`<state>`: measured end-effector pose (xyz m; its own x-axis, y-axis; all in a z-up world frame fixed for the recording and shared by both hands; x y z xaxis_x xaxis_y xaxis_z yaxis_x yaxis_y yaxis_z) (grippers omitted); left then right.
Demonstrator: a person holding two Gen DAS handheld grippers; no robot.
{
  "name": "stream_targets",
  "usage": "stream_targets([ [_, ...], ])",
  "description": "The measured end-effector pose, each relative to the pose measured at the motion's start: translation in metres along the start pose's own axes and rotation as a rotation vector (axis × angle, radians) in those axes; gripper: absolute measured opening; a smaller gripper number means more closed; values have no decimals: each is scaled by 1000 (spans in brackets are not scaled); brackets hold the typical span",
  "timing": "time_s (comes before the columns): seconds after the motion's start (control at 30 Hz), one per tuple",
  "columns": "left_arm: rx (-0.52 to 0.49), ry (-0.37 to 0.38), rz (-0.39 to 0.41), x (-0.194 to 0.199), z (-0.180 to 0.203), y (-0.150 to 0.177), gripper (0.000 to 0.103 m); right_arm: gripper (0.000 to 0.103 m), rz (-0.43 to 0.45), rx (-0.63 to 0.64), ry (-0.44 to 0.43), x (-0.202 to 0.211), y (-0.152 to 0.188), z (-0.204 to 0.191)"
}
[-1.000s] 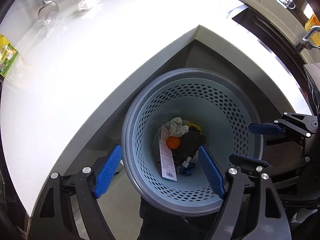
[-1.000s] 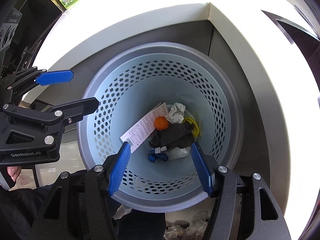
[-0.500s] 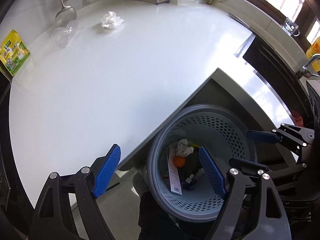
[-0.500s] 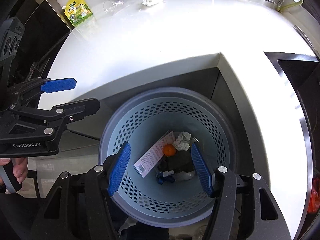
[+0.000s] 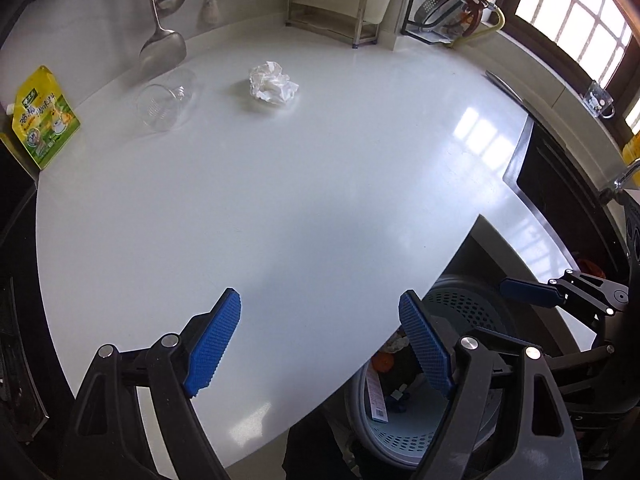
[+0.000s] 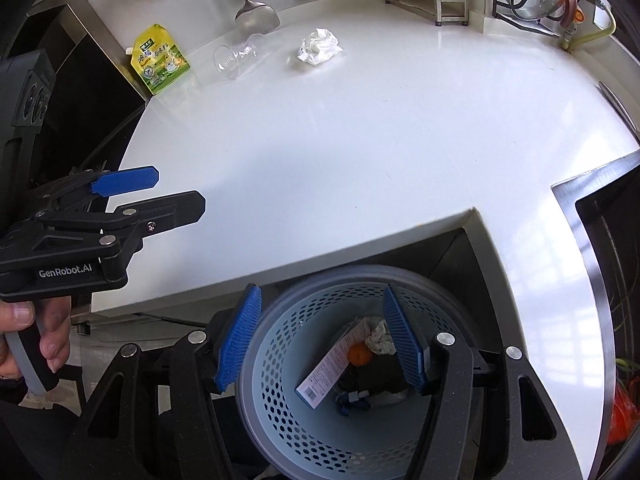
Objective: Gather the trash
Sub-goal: 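Move both grippers back toward the white tissue and clear cup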
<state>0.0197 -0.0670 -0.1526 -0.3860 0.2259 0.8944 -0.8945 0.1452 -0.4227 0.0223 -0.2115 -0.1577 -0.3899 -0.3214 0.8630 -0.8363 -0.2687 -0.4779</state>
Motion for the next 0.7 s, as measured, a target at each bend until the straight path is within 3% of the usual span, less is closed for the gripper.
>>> stream_targets([
  [0.7, 49, -46, 42, -21, -87, -99, 81, 61, 28, -9, 6, -45, -106, 0],
])
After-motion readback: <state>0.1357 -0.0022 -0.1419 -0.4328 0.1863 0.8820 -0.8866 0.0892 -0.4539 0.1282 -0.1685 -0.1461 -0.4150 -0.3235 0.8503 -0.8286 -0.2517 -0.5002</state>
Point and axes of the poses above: each gripper's, at about its wrist camera, not at the fingertips, and x roughly against the way its jaws point, z to its right, y to its underside, the point moved 7 cm from there along -x, roughly the way its jaws point, and after that the axes turned 10 degrees about x, right-handed, at the moved point
